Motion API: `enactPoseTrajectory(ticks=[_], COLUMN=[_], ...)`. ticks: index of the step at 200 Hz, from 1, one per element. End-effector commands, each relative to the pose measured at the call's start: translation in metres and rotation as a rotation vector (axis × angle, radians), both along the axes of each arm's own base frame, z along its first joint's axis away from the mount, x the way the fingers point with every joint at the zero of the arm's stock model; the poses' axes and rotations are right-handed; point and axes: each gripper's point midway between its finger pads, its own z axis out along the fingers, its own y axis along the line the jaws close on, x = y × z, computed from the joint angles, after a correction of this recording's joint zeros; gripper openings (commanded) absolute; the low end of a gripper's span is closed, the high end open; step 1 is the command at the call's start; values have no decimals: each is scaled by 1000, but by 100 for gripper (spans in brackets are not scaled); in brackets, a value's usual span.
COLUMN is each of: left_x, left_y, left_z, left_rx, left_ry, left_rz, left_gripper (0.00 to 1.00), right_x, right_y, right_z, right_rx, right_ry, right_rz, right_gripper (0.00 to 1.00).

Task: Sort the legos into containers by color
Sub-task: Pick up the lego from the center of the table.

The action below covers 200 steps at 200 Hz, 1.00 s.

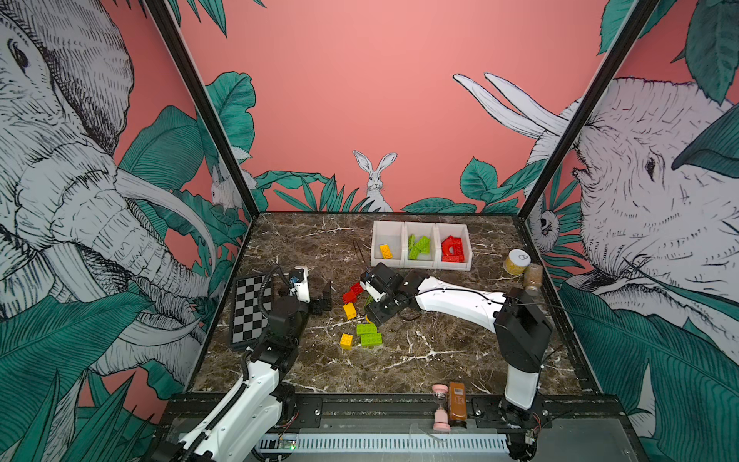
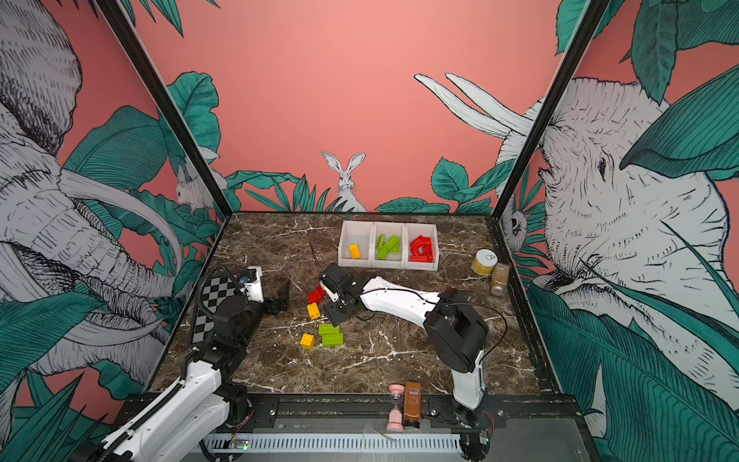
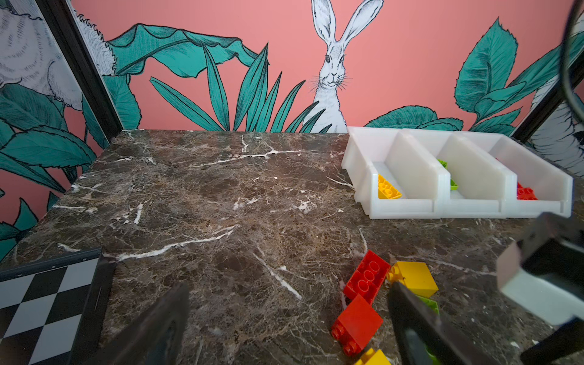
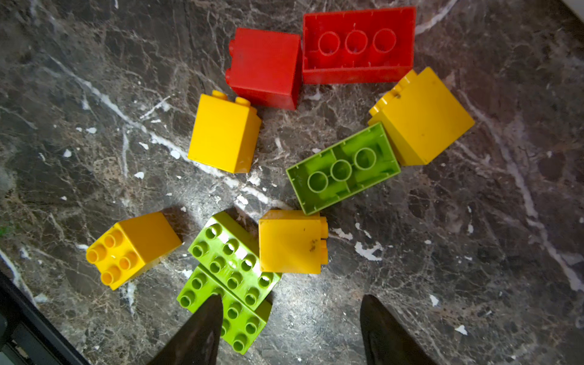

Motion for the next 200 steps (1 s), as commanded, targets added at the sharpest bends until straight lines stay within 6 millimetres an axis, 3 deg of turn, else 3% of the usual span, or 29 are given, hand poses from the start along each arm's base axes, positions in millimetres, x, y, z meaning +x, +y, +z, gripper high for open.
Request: enactPoseTrajectory(ticks=[1,110,200], left_x=[1,1,1], left_y=[-1,0,1], left_z=[17,17,18], left_rx=[-16,-17,-12], left_ry=[-43,-44,-46], left_rz=[0,3,10], left_gripper=[99,99,99], right_x=[5,3,4], right_y=[8,20,18], right_z=[-3,-28,-40], right_rx=[-4,-7,-22], right_ry=[-19,32,38], right_rz=[-1,16,7], right_gripper=[68,65,50])
